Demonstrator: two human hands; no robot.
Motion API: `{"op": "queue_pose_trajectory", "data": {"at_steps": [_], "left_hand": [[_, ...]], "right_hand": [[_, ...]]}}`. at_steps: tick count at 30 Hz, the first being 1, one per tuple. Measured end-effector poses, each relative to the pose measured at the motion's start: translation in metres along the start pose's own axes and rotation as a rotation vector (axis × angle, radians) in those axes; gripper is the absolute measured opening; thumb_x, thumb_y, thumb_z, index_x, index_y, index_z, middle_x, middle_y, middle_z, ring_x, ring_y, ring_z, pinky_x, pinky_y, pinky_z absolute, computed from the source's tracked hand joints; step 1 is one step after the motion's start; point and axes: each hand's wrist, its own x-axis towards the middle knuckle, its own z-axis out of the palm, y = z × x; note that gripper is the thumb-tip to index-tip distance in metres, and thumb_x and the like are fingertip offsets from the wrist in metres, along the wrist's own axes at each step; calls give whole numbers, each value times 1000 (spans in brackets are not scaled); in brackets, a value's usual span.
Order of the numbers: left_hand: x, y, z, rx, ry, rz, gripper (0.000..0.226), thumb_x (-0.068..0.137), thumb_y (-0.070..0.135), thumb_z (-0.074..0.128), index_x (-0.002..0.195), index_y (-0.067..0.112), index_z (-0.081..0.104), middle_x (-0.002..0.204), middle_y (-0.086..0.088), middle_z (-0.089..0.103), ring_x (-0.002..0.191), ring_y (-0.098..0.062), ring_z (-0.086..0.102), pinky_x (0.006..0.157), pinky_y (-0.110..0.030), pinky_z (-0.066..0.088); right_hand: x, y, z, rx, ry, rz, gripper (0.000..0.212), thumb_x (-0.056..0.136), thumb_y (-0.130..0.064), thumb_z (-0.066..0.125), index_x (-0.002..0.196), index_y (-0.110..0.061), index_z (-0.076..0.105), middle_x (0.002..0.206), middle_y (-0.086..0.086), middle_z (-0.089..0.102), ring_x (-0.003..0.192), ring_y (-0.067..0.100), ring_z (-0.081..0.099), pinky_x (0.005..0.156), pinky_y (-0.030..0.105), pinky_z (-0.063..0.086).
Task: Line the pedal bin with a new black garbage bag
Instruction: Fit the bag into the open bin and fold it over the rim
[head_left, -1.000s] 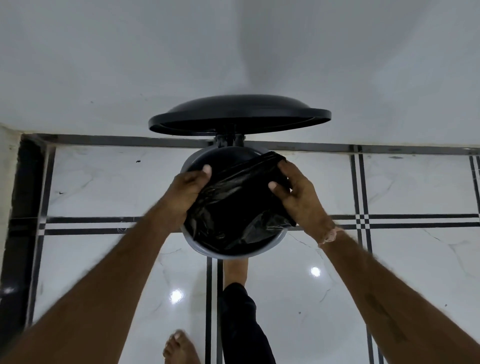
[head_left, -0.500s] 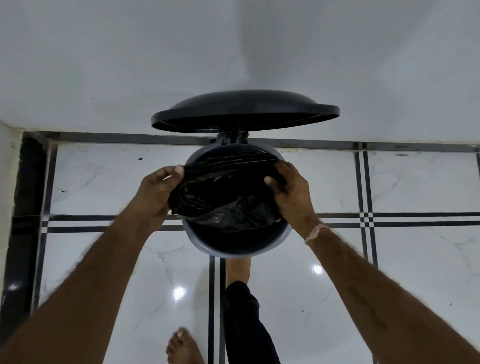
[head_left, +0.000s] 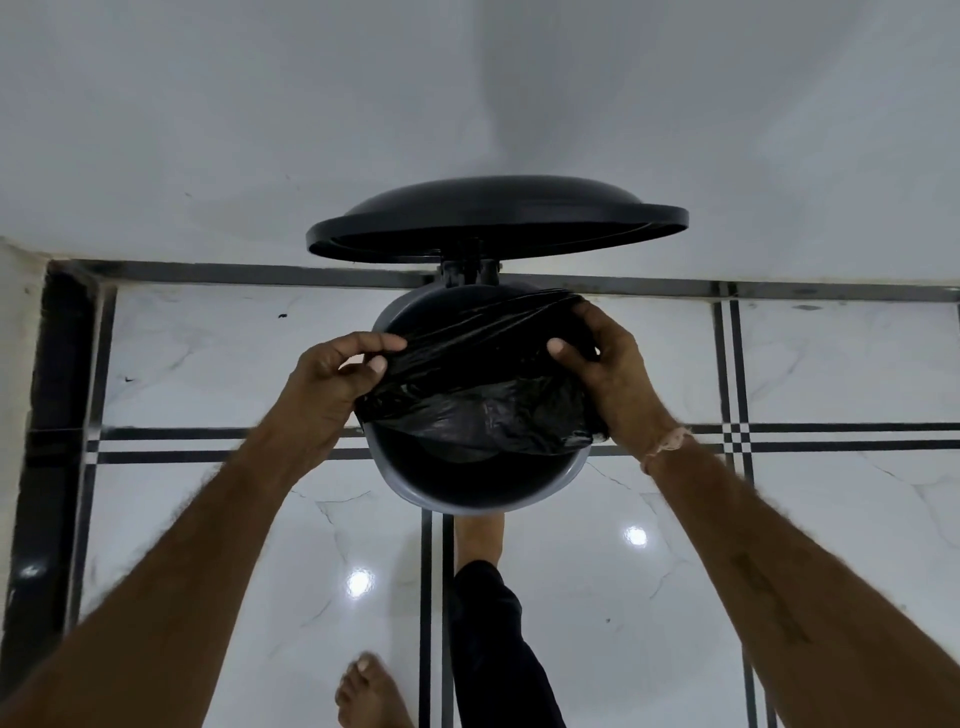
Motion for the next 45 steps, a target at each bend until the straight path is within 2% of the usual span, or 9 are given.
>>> {"op": "queue_pose_trajectory", "data": {"at_steps": [4,9,13,18,27,34,37,40,45], "left_hand": [[-1,4,3,140,107,60,32,103,-3,49,118,11,73,85,12,75,71,3,66,63,-12,51],[29,8,7,433,289,256,35,96,3,52,123,12,73,125,-6,69,119,-24,64,107,-48,50],[60,12,15,228,434,103,23,96,-2,60,96,15,74,96,-3,74,85,-9,69,82,-23,58],[80,4,11,-45,492,-80,42,88,-21,55,66,13,62,76,-4,66,69,-13,61,68,-20,55],[72,-3,2,83,348,-137,29,97,-12,54,89,5,75,76,-2,72,58,-3,66,58,-14,55],[38,-16,9,321,414,4,32,98,-1,52,99,20,76,86,2,75,72,-14,67,67,-19,55],[22,-31,9,319,365,1,30,101,20,50,82,18,73,78,-8,71,70,-24,62,75,-37,54],[17,-23,21,272,379,-126,69,95,70,43,62,11,51,66,-11,56,69,-27,52,74,-37,46],[20,-5,43,542,357,-341,94,67,99,37,92,14,69,94,-9,71,94,-35,64,91,-48,54]], "right_hand": [[3,3,3,-16,-22,-19,48,94,-18,74,140,-13,61,133,8,71,127,26,66,112,53,50],[25,0,7,-11,-74,8,52,88,-40,80,136,-24,65,132,5,73,126,27,68,111,53,50],[51,1,8,-93,-96,20,59,84,-57,79,132,-24,68,130,3,74,125,26,68,111,51,51],[60,-1,4,-197,-183,45,57,86,-63,72,126,-21,71,121,4,77,116,23,73,105,49,56],[41,-1,-5,156,-55,354,40,101,-34,65,119,1,73,108,16,79,99,28,77,91,35,63],[-3,26,-3,92,89,226,29,97,-20,73,126,-17,71,112,3,80,107,24,77,94,38,61],[-20,29,2,93,146,234,38,94,-24,76,131,-16,68,115,3,79,108,23,76,95,38,62],[-27,31,11,-74,212,219,58,83,-44,81,133,-19,65,118,0,78,111,21,74,102,45,58],[-34,25,26,-435,249,220,69,94,-28,73,153,-15,40,135,12,68,125,36,63,101,31,47]]}}
